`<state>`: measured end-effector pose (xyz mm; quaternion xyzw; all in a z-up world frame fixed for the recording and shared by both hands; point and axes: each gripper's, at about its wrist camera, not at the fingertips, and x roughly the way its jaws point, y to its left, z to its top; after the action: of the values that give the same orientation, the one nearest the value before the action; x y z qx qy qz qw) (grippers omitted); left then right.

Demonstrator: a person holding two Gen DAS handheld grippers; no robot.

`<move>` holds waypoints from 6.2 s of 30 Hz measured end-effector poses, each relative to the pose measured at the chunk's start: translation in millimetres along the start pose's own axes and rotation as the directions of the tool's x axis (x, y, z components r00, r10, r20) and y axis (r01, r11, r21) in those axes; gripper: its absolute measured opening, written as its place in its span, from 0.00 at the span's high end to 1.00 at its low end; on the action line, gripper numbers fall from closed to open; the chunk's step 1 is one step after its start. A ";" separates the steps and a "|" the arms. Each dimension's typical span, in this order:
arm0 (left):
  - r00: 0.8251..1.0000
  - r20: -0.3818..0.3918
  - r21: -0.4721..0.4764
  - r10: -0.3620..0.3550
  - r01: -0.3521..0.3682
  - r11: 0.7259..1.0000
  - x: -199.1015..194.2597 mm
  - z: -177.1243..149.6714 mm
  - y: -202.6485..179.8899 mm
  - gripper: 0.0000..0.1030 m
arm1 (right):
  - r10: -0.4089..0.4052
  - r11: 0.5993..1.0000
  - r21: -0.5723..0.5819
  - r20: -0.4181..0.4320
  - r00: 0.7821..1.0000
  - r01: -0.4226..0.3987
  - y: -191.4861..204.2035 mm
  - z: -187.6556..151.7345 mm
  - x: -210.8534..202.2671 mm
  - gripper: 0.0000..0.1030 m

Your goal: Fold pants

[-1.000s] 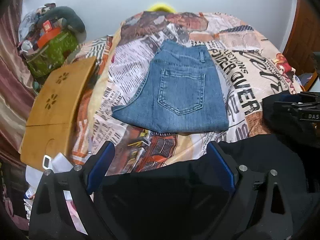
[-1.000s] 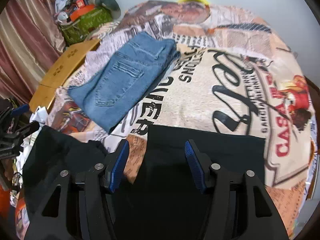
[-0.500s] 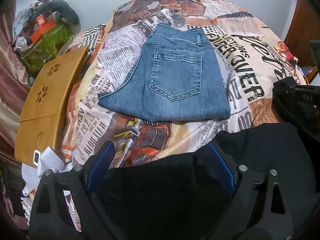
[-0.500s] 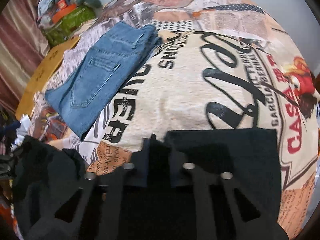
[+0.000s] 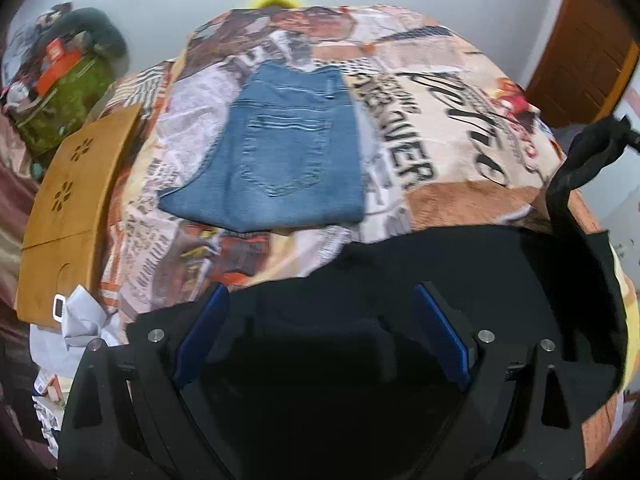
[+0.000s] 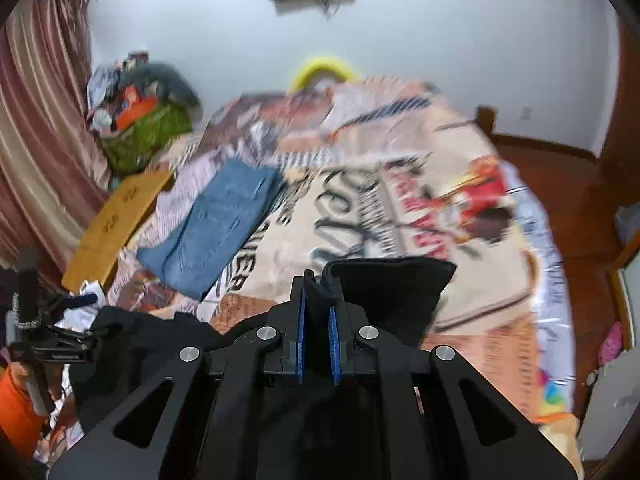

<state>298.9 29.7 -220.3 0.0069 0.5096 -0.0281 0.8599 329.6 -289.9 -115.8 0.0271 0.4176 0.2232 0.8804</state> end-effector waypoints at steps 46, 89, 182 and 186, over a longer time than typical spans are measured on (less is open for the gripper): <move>0.998 0.048 0.124 -0.048 0.042 0.991 -37.1 -33.2 -66.4 0.06 | -0.361 0.929 0.029 -0.140 0.922 0.369 -73.0 -176.3 -90.7 0.54; 0.996 -0.078 -0.222 -0.041 0.022 0.975 56.5 -71.3 162.9 0.50 | -0.020 0.874 -0.414 -0.554 0.832 -0.255 216.5 -55.1 232.5 0.76; 0.986 0.055 -0.258 0.161 -0.141 0.956 -59.8 -87.8 128.3 0.28 | -0.171 0.979 0.095 -0.120 0.978 0.182 -30.2 -129.8 -35.0 0.56; 0.994 0.043 -0.203 0.104 -0.093 0.975 -40.7 -60.9 93.4 0.26 | -0.220 0.956 0.171 -0.124 0.968 0.239 -71.5 -137.6 -46.8 0.56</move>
<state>231.3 127.2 -215.4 -0.0555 0.4857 0.0658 0.8699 227.5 -392.7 -188.1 0.0483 0.4818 0.0808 0.8712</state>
